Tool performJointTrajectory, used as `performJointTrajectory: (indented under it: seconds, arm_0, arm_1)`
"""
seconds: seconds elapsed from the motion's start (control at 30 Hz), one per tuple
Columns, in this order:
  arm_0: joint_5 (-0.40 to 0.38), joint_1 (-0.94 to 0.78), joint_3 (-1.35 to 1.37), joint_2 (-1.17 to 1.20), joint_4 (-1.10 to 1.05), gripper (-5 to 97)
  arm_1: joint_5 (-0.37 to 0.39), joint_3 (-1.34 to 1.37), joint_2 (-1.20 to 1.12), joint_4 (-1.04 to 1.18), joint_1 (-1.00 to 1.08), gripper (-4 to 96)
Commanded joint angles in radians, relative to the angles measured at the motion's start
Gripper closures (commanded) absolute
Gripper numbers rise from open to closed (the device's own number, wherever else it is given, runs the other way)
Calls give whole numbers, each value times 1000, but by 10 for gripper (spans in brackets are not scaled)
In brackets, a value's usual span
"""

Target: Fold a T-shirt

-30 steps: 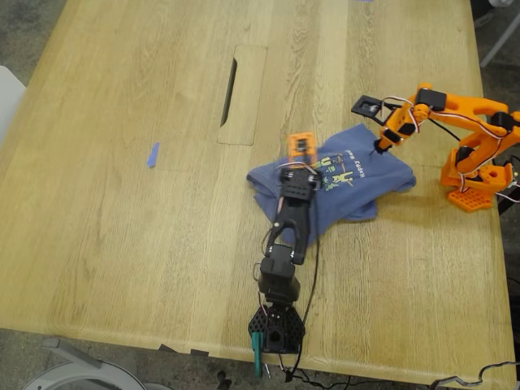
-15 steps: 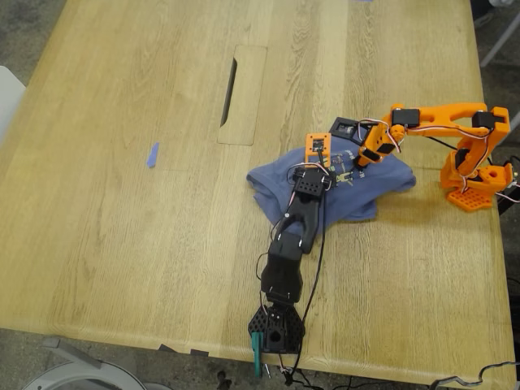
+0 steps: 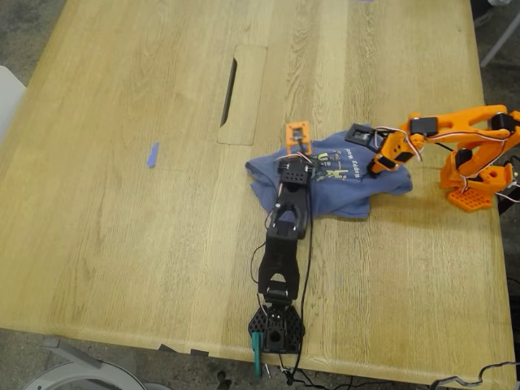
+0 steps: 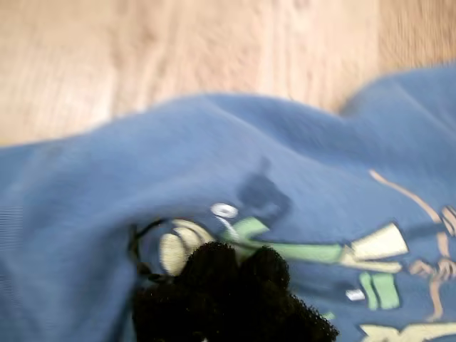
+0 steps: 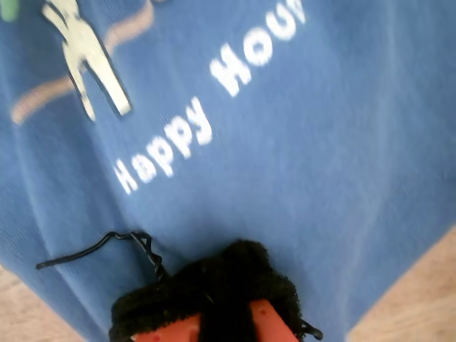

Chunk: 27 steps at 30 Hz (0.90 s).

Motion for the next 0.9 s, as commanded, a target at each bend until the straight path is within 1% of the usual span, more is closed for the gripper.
performJointTrajectory:
  seconds: [0.0, 0.23, 0.5, 0.67, 0.87]
  arm_0:
    - [8, -117, -138, 29, 15, 899]
    - [8, -170, -179, 0, 29, 898]
    - [12, -291, -176, 0, 60, 896]
    - [14, -354, -161, 46, 94, 895]
    - [23, -472, -71, 129, 77, 898]
  arm_1:
    - [8, 35, 72, 31, -8, 912]
    - [14, 144, 212, 84, -18, 912]
    - [6, 199, 416, 258, 26, 912]
    - [-29, 130, 446, 334, 170, 912]
    - [-95, 155, 543, 380, 446, 912]
